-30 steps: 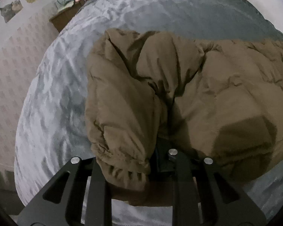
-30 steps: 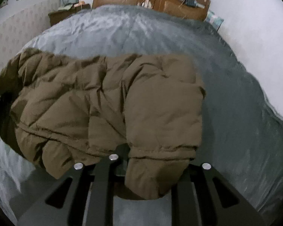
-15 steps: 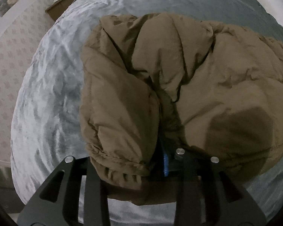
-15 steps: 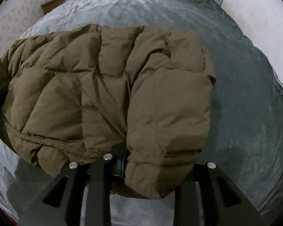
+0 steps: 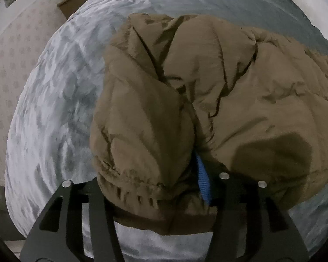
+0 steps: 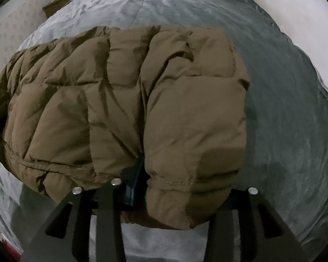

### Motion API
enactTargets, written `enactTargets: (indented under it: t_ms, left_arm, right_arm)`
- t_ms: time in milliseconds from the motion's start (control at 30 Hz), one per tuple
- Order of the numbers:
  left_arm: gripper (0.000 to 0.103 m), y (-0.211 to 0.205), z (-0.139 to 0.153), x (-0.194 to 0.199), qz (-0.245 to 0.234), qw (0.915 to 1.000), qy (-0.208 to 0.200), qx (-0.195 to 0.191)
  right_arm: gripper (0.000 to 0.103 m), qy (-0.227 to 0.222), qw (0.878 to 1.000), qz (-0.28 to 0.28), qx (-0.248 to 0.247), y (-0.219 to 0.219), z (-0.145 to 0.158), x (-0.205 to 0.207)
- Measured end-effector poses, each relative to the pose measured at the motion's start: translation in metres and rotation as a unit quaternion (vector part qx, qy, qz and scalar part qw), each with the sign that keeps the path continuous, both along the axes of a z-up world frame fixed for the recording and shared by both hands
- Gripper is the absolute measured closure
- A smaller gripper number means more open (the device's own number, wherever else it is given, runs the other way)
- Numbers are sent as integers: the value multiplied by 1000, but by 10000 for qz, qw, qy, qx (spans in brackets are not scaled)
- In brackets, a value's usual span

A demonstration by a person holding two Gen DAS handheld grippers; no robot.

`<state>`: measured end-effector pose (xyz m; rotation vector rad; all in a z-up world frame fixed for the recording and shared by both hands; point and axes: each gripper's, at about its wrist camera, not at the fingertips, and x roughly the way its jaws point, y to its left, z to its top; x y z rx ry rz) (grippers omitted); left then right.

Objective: Fold large clothes

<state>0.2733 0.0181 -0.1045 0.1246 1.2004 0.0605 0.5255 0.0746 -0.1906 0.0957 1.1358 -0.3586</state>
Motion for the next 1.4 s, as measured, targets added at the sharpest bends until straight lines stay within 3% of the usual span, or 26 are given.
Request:
enactTargets:
  t_ms: [167, 433, 567, 667, 833, 933, 1233, 1300, 1333, 1400]
  left_arm:
    - [39, 11, 4, -8, 4, 9999, -120, 68]
    - [30, 20, 6, -21, 4, 9992, -383, 150]
    - [22, 22, 7, -34, -16, 9982, -550, 236]
    - [19, 25, 15, -46, -82, 9975, -634, 303]
    - [16, 28, 27, -63, -116, 9957, -825, 400]
    - [12, 29, 32, -73, -55, 9947, -964, 358]
    - [12, 43, 50, -109, 110, 9932, -1139, 204]
    - [12, 46, 54, -117, 100, 9925, -1213, 138]
    - [12, 47, 56, -121, 94, 9923, -1229, 104]
    - [12, 47, 59, -131, 70, 9917, -1284, 8]
  right_arm:
    - [52, -67, 10000, 19, -10, -3, -2, -6]
    - [48, -416, 9991, -52, -41, -2, -8, -24]
    - [41, -649, 9978, -74, 78, -7, -8, -36]
    - [36, -829, 9964, -78, 182, -11, -8, -47]
    - [36, -971, 9952, -23, 77, -10, -5, -59]
    - [36, -1040, 9945, 4, -98, -7, -1, -66]
    - [36, -1349, 9902, -154, -337, -11, 26, -90]
    - [32, -1468, 9884, -207, -335, -12, 33, -95]
    - [25, -1488, 9879, -228, -369, -11, 35, -96]
    - [25, -1542, 9867, -205, -482, -9, 39, -98]
